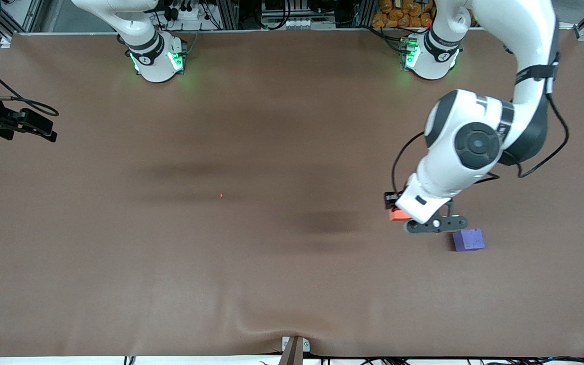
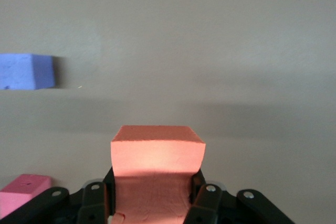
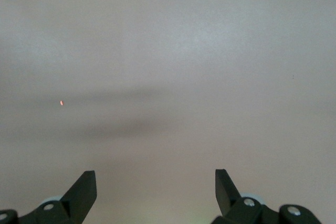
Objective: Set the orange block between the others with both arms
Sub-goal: 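Carry the orange cube with the left gripper toward the pink and blue cubes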
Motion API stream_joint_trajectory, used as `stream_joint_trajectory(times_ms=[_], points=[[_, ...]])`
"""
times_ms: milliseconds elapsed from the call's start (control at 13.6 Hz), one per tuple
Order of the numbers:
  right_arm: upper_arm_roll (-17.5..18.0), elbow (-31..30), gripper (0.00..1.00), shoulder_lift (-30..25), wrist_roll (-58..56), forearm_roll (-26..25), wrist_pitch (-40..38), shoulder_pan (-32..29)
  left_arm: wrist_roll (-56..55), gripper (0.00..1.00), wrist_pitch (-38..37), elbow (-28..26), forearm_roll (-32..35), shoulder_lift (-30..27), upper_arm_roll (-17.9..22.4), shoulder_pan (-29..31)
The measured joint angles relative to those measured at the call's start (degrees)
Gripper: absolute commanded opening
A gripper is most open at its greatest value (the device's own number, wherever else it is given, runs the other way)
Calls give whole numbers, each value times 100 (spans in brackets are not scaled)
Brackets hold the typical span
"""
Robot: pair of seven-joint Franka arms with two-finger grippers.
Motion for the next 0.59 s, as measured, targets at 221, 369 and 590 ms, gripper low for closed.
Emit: stream_joint_trajectory(times_ms=[221,369,590], points=[[-3,11,100,-6,0,0,31,0,528,0,78,-664,-3,-307,-3,325],[-3,22,100,-7,0,0,36,0,1071,0,266,-1029,-4,-446,-4,588],[0,34,100,-8,0,2,57,1,2029,0,1021,-1707,-5,-569,-1,1086]])
